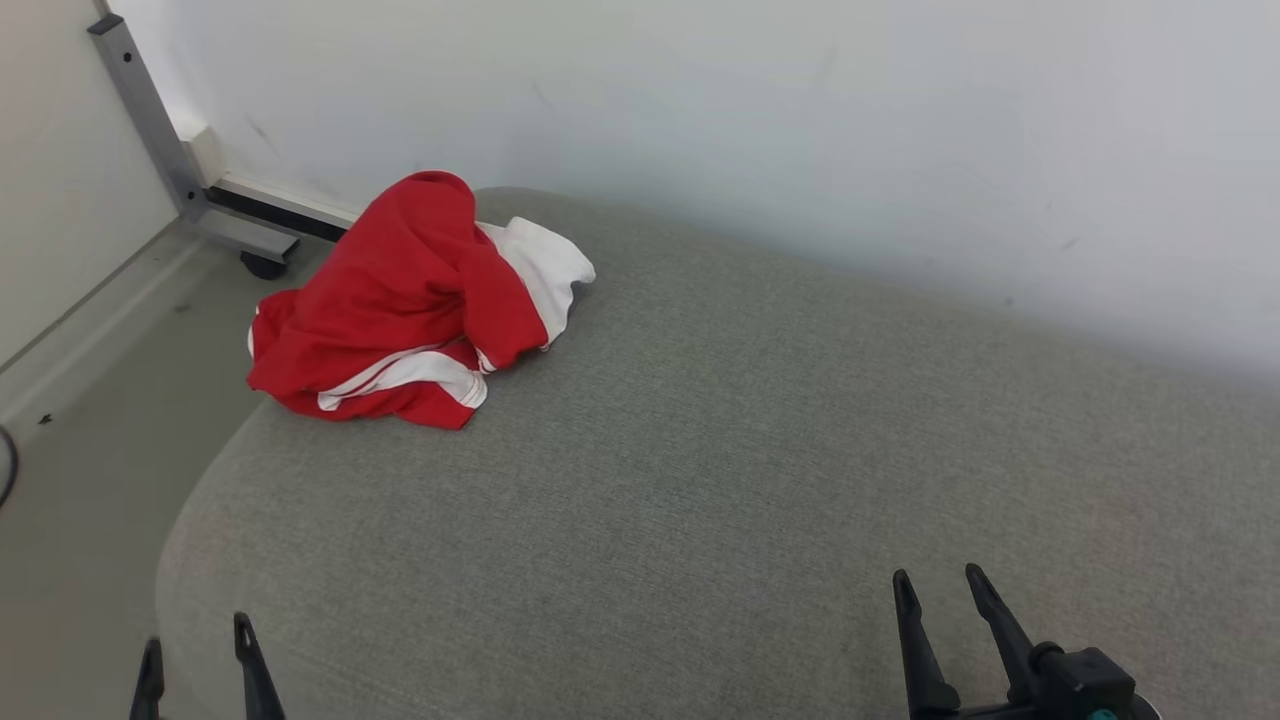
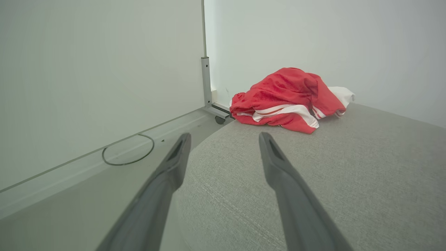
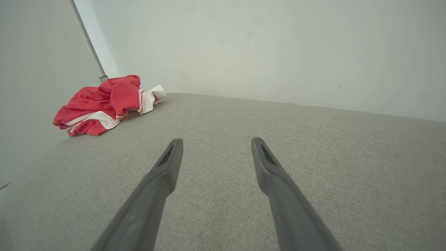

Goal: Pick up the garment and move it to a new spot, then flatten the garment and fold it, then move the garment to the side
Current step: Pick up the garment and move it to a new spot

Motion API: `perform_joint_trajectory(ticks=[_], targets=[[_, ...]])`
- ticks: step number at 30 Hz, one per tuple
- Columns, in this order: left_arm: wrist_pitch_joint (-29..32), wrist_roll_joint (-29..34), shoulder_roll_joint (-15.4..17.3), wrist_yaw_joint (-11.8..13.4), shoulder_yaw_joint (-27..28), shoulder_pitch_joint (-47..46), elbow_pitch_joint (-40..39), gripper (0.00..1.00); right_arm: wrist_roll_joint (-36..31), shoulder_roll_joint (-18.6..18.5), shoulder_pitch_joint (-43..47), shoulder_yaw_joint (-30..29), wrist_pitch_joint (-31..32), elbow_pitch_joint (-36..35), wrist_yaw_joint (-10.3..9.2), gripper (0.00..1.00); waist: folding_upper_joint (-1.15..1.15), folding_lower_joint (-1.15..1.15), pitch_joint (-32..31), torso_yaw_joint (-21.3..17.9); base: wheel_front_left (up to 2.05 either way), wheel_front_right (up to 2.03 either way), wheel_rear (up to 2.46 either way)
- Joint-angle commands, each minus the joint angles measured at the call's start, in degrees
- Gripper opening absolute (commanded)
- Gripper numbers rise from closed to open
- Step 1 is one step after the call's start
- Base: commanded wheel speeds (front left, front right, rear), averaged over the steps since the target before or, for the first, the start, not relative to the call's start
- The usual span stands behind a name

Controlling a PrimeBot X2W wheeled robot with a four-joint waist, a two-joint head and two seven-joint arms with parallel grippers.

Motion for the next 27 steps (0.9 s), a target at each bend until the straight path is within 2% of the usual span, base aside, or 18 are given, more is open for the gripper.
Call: perform_joint_trajectory(ticks=[1,7,14,20,27], targets=[[-0.28,-0.23,0.04,-0.11,0.12,-1.4,0.23,1.0,-0.65,0.06,-0.67,-0.15,-0.05,-0.23,-0.12,1.0,0.0,0.0,1.16,-1.46,0.0,0.0,0.0],[-0.49,-3.02,1.89,-1.02,2.67,-8.75,1.51,1.0,-3.19,0.06,-2.79,-2.05,-0.04,-0.82,-0.12,1.0,0.0,0.0,4.87,-7.11,0.0,0.0,0.0],[-0.05,-6.38,7.57,-2.34,7.46,-18.72,3.97,1.0,-4.92,0.06,-5.6,-3.65,-0.04,-2.2,-0.12,1.0,0.0,0.0,10.77,-15.4,0.0,0.0,0.0],[1.31,-9.28,12.19,-4.48,9.26,-28.48,8.21,1.0,-5.43,0.1,-8.14,-5.41,-0.04,-4.16,-0.12,1.0,0.0,0.0,16.76,-20.2,0.0,0.0,0.0],[3.95,-11.84,17.88,-5.35,11.45,-39.14,14.94,1.0,-3.79,0.09,-11.04,-5.67,-0.05,-6.13,-0.12,1.0,0.0,0.0,23.49,-25.48,0.0,0.0,0.0]])
